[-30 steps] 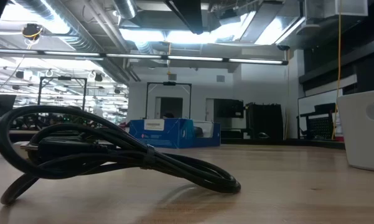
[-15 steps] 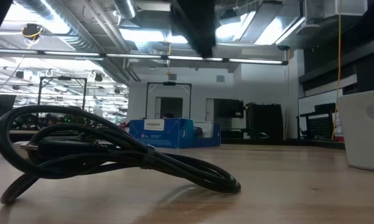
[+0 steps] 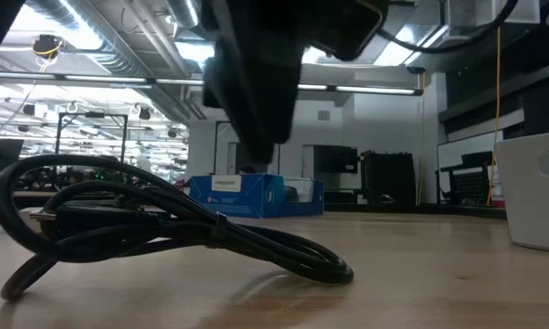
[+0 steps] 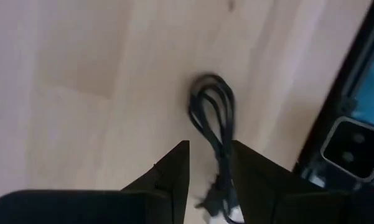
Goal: Pick and place USB-C Cables
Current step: Put the black charger cable into the gray bin
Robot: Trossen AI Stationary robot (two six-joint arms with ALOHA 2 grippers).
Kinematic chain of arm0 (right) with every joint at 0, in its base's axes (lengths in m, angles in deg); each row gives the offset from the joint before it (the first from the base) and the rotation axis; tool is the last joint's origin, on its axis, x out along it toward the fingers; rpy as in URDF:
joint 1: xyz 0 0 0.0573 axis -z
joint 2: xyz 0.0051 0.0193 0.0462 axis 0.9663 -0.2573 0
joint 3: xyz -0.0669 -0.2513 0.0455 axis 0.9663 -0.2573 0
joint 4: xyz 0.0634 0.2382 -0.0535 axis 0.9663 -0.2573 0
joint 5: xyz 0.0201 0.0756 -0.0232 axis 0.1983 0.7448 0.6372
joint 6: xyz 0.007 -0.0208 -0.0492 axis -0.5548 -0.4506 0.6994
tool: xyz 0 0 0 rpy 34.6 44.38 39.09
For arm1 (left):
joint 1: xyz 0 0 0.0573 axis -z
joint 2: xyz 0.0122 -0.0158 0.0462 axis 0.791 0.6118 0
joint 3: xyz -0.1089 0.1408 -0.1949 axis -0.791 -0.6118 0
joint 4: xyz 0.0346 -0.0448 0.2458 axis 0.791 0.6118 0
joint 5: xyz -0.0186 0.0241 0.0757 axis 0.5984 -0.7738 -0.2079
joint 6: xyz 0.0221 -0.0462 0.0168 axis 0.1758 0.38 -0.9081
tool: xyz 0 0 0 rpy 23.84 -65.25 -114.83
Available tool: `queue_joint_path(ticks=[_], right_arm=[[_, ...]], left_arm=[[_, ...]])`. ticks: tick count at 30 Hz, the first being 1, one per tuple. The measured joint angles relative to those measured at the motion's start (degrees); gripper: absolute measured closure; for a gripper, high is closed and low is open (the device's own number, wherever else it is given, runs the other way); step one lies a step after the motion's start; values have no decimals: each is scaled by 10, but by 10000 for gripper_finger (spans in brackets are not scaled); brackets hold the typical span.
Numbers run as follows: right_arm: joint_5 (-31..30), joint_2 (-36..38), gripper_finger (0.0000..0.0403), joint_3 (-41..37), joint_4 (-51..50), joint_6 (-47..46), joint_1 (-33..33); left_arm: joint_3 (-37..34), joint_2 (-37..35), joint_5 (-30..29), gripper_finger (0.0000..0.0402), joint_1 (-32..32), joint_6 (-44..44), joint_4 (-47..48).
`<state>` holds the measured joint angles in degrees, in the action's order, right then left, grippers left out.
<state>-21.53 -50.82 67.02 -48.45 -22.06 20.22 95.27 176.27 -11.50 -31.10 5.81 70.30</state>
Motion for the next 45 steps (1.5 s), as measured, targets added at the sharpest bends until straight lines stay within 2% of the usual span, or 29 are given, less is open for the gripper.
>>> queue_joint_path(ticks=[6,14,18,21,29,39,45], right_arm=[[-1,0,289,-3,4,1,0],[2,-1,289,-71,50,1,0],[49,0,289,-91,57,1,0],[75,0,289,-91,56,1,0],[70,0,289,-76,54,1,0],[70,0,289,-76,52,1,0],[75,0,289,-76,52,1,0]], left_arm=[[-1,16,3,295,22,10,14],[0,29,-12,295,24,16,34],[0,35,35,295,26,27,42],[0,39,48,295,26,31,53],[0,38,77,295,21,57,47],[0,37,72,295,12,44,7],[0,37,104,295,18,43,5]])
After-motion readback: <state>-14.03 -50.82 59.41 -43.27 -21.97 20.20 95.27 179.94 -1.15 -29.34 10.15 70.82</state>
